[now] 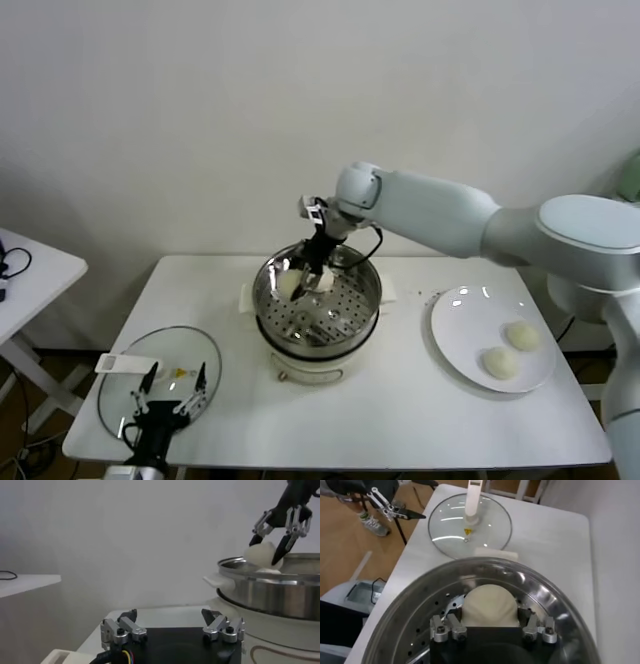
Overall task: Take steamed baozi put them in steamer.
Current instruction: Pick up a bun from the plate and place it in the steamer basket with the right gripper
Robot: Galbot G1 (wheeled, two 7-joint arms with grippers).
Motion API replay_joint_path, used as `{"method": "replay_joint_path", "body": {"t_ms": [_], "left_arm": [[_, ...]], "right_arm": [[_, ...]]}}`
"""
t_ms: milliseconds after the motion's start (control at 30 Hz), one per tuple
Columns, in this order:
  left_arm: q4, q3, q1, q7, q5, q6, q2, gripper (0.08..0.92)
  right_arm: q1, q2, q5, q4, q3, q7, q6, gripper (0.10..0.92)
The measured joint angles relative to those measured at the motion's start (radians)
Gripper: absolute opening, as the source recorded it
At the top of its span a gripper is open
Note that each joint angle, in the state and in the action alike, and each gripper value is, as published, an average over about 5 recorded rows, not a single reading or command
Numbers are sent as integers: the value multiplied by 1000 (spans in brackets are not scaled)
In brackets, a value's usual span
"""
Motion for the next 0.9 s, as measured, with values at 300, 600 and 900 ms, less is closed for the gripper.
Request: {"method": "replay_joint_path", "body": {"t_ms": [300, 600, 900], "left_arm": [[8, -1, -5, -1, -2, 2, 3, 823], [15, 0, -7, -2, -2, 2, 6, 823], [21, 2, -7, -3, -2, 1, 5, 823]], "right_arm": [[-25, 28, -34, -41, -8, -11, 10, 731], [-44, 44, -62, -65, -8, -13, 16, 738], [-61, 62, -83, -89, -2, -13, 24, 764]]}}
